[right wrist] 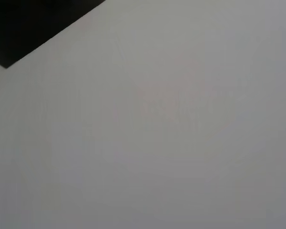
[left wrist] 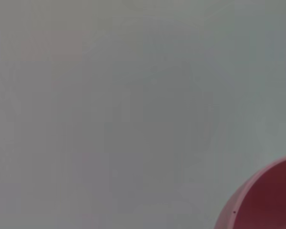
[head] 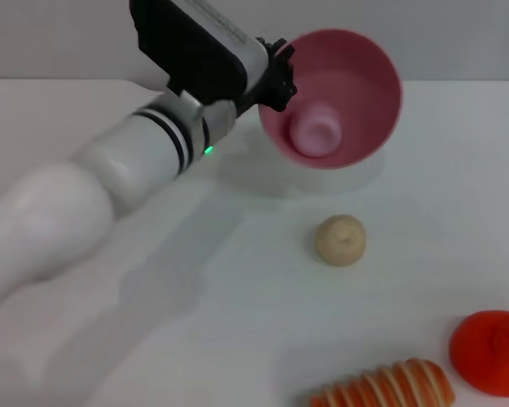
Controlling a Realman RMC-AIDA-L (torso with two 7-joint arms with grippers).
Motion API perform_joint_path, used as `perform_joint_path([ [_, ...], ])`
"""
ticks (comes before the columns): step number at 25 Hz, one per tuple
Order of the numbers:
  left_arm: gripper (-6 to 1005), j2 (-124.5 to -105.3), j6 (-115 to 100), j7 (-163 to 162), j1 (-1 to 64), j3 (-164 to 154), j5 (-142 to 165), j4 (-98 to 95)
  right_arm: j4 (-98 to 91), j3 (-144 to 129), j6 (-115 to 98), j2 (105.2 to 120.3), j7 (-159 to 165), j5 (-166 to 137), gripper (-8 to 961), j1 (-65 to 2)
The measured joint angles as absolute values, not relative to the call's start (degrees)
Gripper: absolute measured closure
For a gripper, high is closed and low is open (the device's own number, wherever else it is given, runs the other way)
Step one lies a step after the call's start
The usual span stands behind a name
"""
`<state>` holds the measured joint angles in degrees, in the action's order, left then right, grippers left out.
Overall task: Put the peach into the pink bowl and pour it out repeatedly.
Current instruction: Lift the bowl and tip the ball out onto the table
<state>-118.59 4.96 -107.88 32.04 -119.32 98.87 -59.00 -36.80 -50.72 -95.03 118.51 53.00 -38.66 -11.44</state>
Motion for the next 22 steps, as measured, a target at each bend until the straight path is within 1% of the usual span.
perform_joint_path([
  [7, 955, -118.74, 19.88, -117.71, 31.54, -127.09, 99.33, -57.82, -36.43, -45.57, -91.36, 118.38, 42.57, -38.64, 566, -11.98],
  [8, 955, -118.71, 21.22, -119.63, 31.43, -127.65, 99.41, -57.71, -36.28, -44.82, -91.08, 118.13, 42.23, -38.64, 567, -11.92],
  [12, 955, -118.70, 25.88, -128.32, 31.29, -131.15, 102.16, -57.33, -35.00, -42.84, -90.61, 115.92, 42.05, -38.26, 570, -11.44],
  [14, 955, -118.75, 30.30, -132.74, 31.13, -134.62, 105.74, -56.75, -34.54, -41.41, -90.61, 115.22, 42.03, -38.21, 572, -11.35],
  [16, 955, -118.76, 38.05, -139.59, 30.62, -139.55, 112.91, -54.84, -34.26, -40.49, -90.63, 114.84, 42.02, -38.18, 573, -11.32],
  [22, 955, -118.67, 46.10, -151.60, 29.42, -142.66, 122.12, -51.45, -34.25, -40.19, -91.12, 114.43, 42.33, -38.17, 578, -11.39],
])
